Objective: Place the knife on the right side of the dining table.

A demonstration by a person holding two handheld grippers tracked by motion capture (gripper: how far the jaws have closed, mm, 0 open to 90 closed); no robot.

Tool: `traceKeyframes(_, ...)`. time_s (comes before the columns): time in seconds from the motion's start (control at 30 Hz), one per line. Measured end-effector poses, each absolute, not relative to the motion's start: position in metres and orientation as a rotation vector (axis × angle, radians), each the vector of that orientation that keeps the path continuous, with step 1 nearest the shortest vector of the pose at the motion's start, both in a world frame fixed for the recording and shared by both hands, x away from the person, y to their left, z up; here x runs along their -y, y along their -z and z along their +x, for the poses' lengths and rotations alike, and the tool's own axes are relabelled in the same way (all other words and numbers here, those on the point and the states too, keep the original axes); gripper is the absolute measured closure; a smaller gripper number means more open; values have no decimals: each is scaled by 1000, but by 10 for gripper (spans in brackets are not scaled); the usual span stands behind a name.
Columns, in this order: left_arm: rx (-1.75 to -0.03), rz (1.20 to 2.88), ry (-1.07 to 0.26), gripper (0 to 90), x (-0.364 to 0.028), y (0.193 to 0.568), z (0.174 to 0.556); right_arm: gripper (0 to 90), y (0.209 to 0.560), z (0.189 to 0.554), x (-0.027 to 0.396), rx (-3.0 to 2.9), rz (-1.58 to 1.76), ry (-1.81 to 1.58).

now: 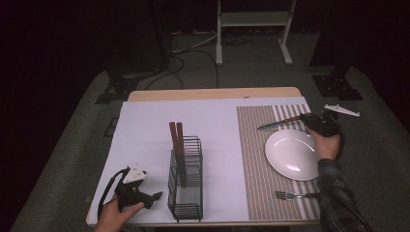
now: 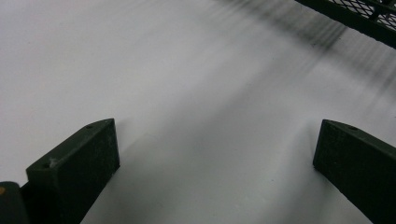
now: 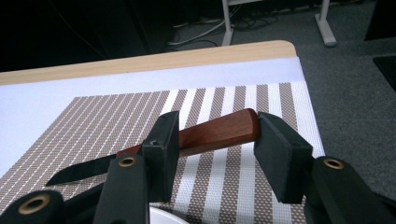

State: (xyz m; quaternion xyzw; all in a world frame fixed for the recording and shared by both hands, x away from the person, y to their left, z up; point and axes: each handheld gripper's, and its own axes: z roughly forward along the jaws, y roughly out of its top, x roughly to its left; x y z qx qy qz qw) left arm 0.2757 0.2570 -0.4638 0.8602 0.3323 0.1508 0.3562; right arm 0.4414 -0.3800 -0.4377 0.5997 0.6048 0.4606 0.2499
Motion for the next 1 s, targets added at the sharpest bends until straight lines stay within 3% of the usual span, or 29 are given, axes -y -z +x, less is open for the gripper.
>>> traceKeyframes(0.77, -858, 2221, -390, 0, -257, 464, 276, 446, 447, 448, 380, -1682, 1783, -1154)
traceKeyframes(1.0, -858, 2222, -391, 0, -257, 464, 276, 430, 434, 440, 373, -1696, 1704, -1167)
